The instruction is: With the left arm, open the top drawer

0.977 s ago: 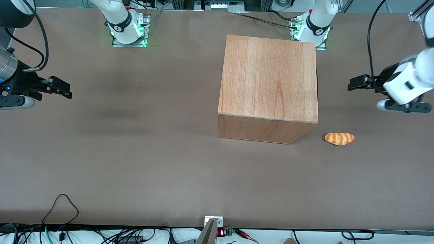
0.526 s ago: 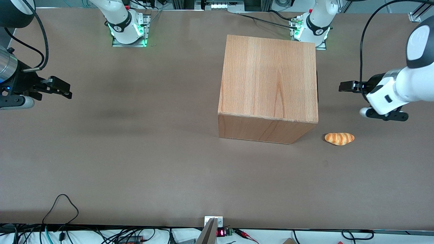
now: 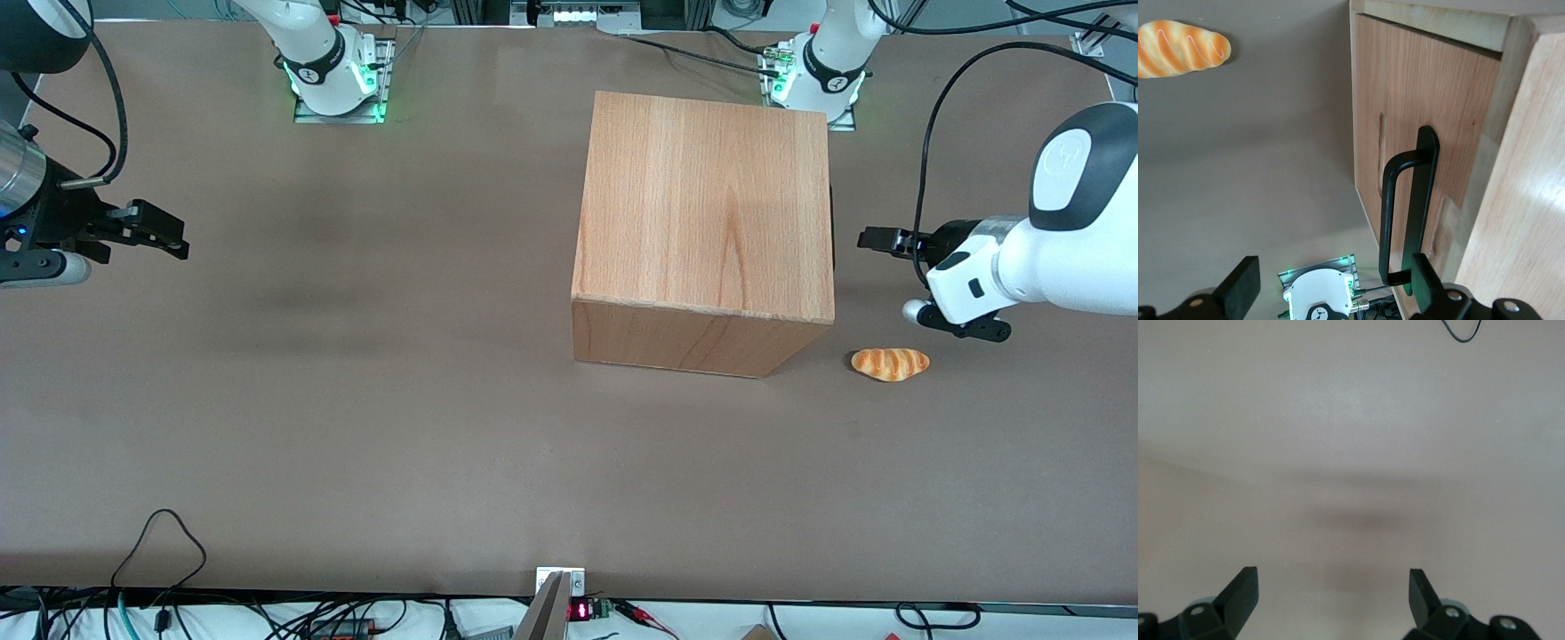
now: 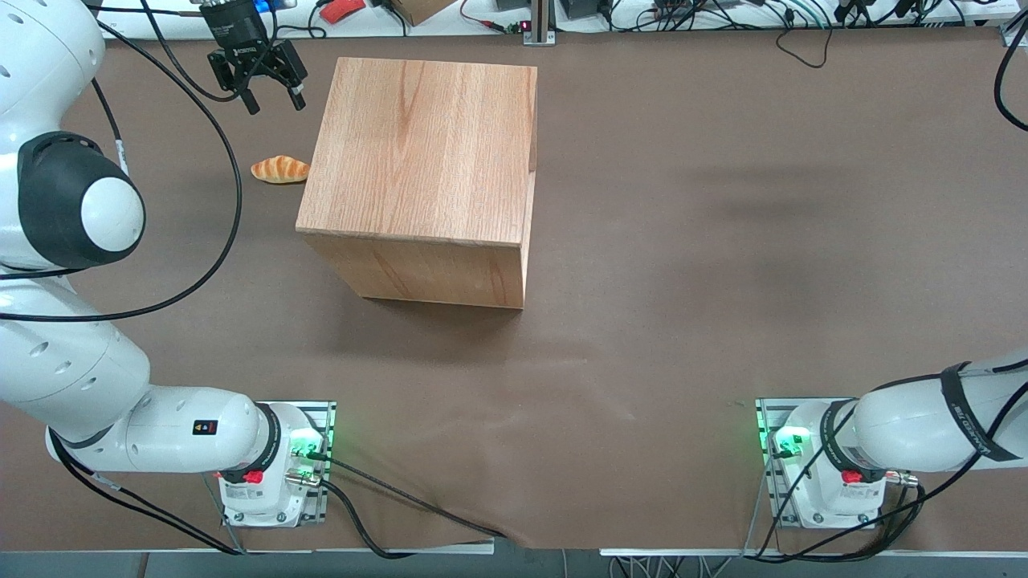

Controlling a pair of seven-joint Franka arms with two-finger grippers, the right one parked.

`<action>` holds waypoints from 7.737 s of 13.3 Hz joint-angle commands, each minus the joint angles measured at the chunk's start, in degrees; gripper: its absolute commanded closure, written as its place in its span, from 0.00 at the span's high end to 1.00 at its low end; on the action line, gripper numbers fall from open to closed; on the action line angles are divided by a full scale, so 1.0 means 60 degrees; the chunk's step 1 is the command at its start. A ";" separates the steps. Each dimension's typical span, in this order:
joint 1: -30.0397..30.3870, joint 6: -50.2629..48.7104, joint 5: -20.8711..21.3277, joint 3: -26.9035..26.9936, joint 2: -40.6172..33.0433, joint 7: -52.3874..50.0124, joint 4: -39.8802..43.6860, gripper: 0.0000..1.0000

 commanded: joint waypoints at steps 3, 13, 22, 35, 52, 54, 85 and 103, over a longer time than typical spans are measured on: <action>0.0076 0.0629 -0.0202 0.0024 -0.0115 0.0372 -0.0717 1.00; 0.0076 0.1230 -0.0655 0.0009 -0.0174 0.0372 -0.1640 1.00; 0.0061 0.1916 -0.0832 -0.0123 -0.0641 0.0590 -0.2897 1.00; 0.0163 0.2637 -0.0641 -0.0035 -0.0496 0.0986 -0.2945 1.00; 0.2462 0.2637 0.0179 -0.0020 -0.0131 0.3005 -0.2169 1.00; 0.2507 0.2637 0.0194 -0.0020 -0.0057 0.3082 -0.2168 1.00; 0.3840 0.2915 0.0487 -0.0020 0.0588 0.4137 -0.1216 1.00; 0.3928 0.1102 0.0457 -0.0035 0.0456 0.4049 0.0480 1.00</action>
